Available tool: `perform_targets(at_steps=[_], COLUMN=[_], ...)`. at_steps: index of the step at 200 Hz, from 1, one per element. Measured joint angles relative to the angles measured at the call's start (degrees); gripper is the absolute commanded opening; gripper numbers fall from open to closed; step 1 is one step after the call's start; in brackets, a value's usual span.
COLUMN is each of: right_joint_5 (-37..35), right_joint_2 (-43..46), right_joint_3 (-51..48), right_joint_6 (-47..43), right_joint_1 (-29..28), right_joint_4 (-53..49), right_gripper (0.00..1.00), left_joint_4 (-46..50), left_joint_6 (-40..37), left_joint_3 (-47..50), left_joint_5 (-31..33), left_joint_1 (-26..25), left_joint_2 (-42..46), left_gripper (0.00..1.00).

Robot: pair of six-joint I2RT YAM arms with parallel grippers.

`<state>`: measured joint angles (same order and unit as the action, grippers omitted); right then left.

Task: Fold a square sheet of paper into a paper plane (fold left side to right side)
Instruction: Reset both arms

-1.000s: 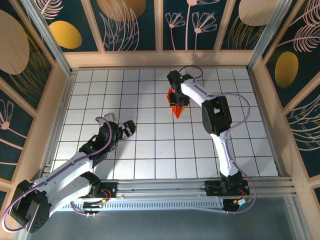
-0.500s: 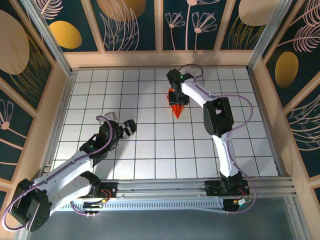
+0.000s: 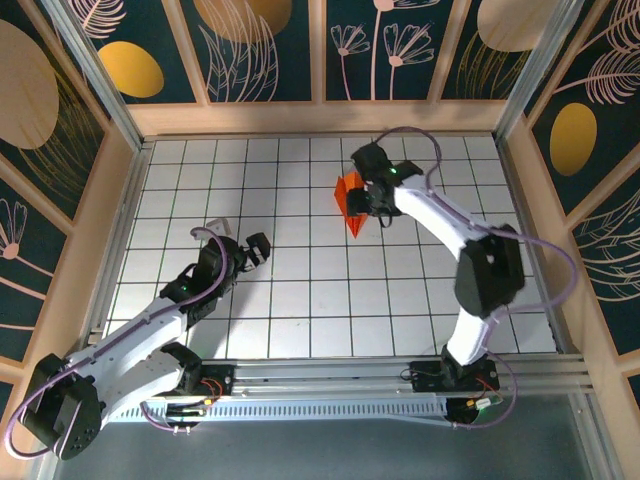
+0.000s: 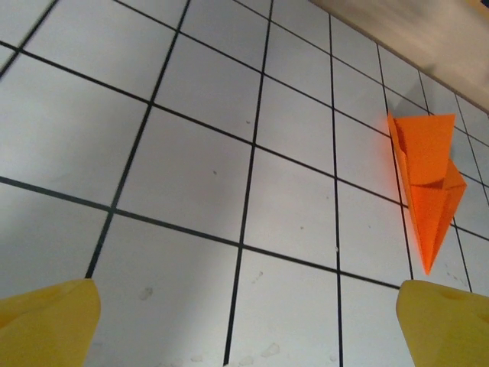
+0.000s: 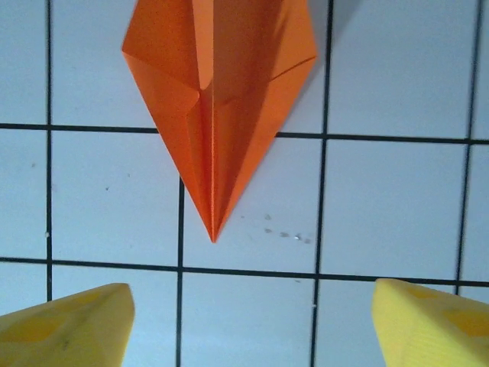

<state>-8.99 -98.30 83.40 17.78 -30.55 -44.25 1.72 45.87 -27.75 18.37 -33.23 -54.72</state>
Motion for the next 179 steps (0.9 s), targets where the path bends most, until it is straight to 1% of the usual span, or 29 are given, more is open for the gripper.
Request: perform_targets(at_steps=[20, 37, 77, 116, 144, 179], right_joint_5=[-0.57, -1.07, -3.28, -5.60, -6.71, -8.76], right_joint_2=[9.68, 16.57, 27.87, 38.51, 42.62, 40.76], right_joint_3=[-9.57, -17.11, -33.31, -48.37, -56.54, -63.17], right_joint_6=[-0.50, -0.85, -0.98, -2.12, -3.34, -5.60], right_joint_1=[0.92, 2.80, 10.01, 18.08, 22.99, 27.04], right_joint_4=[5.57, 10.29, 22.08, 36.74, 48.19, 61.42], right_gripper=[0.92, 0.99, 0.99, 0.99, 0.99, 0.99], left_joint_4=[0.07, 0.17, 0.74, 0.68, 0.07, -2.62], left_joint_6=[-1.05, -2.05, -5.95, -10.62, -14.05, -18.12], left_joint_3=[-0.85, -1.49, -1.62, -1.46, -0.33, 2.58], left_joint_5=[2.49, 5.25, 12.00, 17.92, 21.00, 24.44], left_joint_1=[0.33, 0.35, 0.35, 0.68, 0.68, 0.68], left_joint_2=[0.02, 0.17, 4.00, 8.66, 10.10, 10.21], left_gripper=[0.99, 0.99, 0.99, 0.99, 0.99, 0.99])
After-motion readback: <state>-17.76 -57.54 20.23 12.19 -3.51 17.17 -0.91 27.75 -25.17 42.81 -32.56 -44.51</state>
